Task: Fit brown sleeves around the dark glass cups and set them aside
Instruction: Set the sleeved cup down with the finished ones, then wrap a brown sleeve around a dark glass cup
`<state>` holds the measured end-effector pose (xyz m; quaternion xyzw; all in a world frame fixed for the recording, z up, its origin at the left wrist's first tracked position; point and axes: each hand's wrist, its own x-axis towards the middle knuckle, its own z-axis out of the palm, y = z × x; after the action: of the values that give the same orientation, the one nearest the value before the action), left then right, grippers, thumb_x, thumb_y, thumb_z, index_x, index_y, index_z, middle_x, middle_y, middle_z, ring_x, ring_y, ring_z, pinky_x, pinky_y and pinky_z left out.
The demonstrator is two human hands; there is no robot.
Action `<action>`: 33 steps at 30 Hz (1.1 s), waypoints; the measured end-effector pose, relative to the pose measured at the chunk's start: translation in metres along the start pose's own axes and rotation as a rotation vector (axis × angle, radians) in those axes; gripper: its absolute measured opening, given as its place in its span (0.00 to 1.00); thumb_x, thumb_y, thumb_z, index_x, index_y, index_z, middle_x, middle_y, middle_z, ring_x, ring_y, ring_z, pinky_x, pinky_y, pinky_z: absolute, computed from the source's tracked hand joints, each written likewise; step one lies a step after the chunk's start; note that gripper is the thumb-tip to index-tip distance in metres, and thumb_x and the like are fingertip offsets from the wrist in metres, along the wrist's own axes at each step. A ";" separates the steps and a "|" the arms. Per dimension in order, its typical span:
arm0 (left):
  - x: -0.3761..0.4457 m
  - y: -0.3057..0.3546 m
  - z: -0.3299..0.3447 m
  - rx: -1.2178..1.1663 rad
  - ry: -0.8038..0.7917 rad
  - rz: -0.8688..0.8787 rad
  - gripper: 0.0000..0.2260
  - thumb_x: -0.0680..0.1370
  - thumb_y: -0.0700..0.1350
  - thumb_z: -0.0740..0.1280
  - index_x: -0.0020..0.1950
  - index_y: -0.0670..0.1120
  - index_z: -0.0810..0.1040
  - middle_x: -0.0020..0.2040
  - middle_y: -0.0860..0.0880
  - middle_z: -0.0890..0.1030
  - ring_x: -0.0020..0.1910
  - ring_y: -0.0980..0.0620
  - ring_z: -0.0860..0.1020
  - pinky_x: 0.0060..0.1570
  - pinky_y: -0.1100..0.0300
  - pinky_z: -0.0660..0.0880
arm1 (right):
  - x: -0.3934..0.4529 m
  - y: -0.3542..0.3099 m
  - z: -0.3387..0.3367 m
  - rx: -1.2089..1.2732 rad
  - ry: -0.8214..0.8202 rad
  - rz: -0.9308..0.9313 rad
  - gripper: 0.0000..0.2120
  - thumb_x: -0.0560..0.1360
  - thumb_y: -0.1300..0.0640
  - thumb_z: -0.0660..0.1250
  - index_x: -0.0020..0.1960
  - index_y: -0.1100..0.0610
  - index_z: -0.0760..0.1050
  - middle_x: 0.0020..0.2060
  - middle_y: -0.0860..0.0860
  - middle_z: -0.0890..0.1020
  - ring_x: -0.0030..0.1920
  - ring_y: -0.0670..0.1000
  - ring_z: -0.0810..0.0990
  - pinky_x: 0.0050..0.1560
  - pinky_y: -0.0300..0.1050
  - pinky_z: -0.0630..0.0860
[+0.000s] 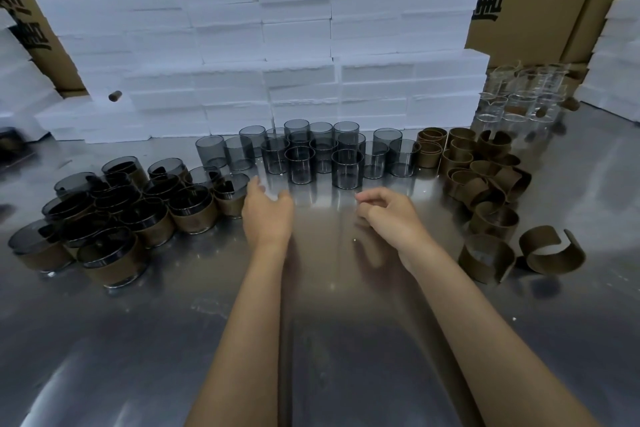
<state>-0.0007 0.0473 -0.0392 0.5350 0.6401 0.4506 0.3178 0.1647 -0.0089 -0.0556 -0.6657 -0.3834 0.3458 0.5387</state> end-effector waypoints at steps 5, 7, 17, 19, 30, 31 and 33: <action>0.011 -0.009 -0.002 -0.052 0.065 -0.030 0.27 0.82 0.44 0.64 0.82 0.45 0.61 0.77 0.47 0.70 0.75 0.44 0.68 0.72 0.51 0.65 | 0.000 0.000 -0.001 0.020 -0.010 0.023 0.09 0.77 0.62 0.68 0.56 0.54 0.81 0.49 0.50 0.83 0.46 0.50 0.82 0.51 0.41 0.78; 0.014 -0.012 -0.002 -0.036 0.093 -0.034 0.29 0.82 0.44 0.64 0.82 0.45 0.60 0.78 0.46 0.68 0.77 0.43 0.66 0.73 0.50 0.64 | 0.001 0.000 -0.001 0.024 -0.005 0.026 0.09 0.77 0.63 0.68 0.55 0.55 0.81 0.50 0.50 0.83 0.48 0.51 0.82 0.56 0.44 0.79; 0.009 -0.018 0.015 0.041 0.080 0.172 0.23 0.81 0.37 0.60 0.76 0.46 0.69 0.76 0.47 0.69 0.72 0.46 0.70 0.65 0.51 0.68 | 0.005 0.011 0.005 -0.148 0.121 -0.161 0.09 0.77 0.62 0.66 0.45 0.49 0.79 0.40 0.44 0.81 0.42 0.44 0.80 0.44 0.34 0.76; 0.015 -0.011 0.014 0.092 0.069 0.266 0.22 0.80 0.35 0.60 0.74 0.45 0.70 0.74 0.47 0.70 0.70 0.47 0.71 0.62 0.55 0.68 | 0.007 0.010 0.007 -0.183 0.126 -0.203 0.10 0.77 0.62 0.66 0.43 0.48 0.78 0.38 0.44 0.81 0.42 0.46 0.81 0.44 0.37 0.76; 0.160 0.032 -0.043 0.905 -0.032 0.183 0.20 0.83 0.43 0.59 0.74 0.36 0.65 0.73 0.33 0.66 0.73 0.35 0.63 0.71 0.42 0.65 | 0.020 0.019 0.012 -0.254 0.159 -0.244 0.10 0.77 0.57 0.67 0.38 0.46 0.78 0.35 0.42 0.82 0.38 0.40 0.80 0.34 0.31 0.71; 0.169 0.029 -0.047 0.947 -0.052 0.152 0.20 0.84 0.44 0.59 0.74 0.36 0.66 0.73 0.33 0.66 0.74 0.35 0.63 0.72 0.42 0.64 | 0.021 0.019 0.012 -0.247 0.157 -0.250 0.10 0.77 0.57 0.67 0.38 0.47 0.79 0.34 0.43 0.82 0.38 0.40 0.80 0.35 0.33 0.72; 0.184 0.024 -0.053 0.989 -0.076 0.094 0.20 0.84 0.46 0.60 0.74 0.38 0.69 0.74 0.34 0.66 0.75 0.35 0.62 0.72 0.43 0.63 | 0.022 0.021 0.014 -0.236 0.143 -0.255 0.10 0.77 0.57 0.67 0.39 0.48 0.79 0.34 0.44 0.83 0.38 0.41 0.81 0.37 0.35 0.74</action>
<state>-0.0796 0.2144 0.0173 0.6659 0.7404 0.0869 0.0286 0.1653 0.0148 -0.0795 -0.6932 -0.4631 0.1793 0.5223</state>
